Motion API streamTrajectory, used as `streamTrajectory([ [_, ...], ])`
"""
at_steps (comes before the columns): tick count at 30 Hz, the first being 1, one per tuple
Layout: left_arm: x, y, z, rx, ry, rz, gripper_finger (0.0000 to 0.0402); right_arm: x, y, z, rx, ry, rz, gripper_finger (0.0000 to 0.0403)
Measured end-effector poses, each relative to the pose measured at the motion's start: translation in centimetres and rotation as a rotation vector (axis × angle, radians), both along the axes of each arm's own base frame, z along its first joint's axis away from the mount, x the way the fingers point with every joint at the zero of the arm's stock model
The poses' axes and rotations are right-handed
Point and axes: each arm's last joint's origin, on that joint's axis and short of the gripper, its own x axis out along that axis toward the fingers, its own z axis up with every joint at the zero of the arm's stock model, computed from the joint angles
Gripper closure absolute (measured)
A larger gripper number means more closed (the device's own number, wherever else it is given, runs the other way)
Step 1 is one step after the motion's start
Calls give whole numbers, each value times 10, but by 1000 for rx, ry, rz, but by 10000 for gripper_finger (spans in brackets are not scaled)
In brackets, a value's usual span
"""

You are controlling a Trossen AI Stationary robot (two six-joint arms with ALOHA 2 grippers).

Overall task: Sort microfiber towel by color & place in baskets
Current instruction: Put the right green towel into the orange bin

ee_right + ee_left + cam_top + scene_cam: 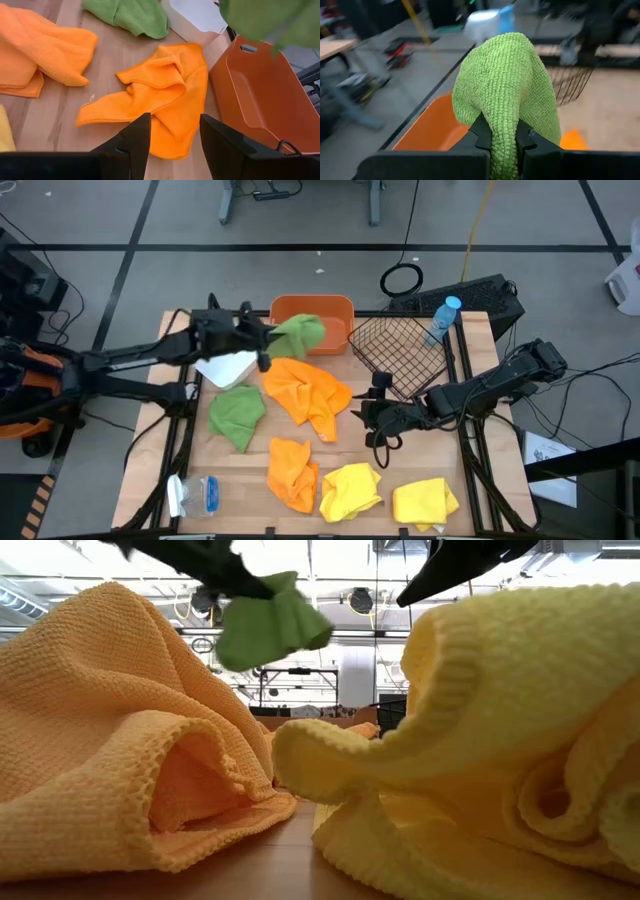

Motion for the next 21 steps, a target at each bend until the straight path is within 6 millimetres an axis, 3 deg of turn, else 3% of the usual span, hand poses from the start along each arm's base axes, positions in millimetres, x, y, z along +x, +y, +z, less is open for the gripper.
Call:
streamTrajectory([
  [4,18,29,-11,-59,-10,-94,384,0,0,0,0,3,2,243],
  [11,49,80,-29,-169,87,-21,384,-2,0,-2,5,23,-5,243],
  [21,69,114,-52,-253,199,12,384,-8,-2,-7,32,78,-51,243],
])
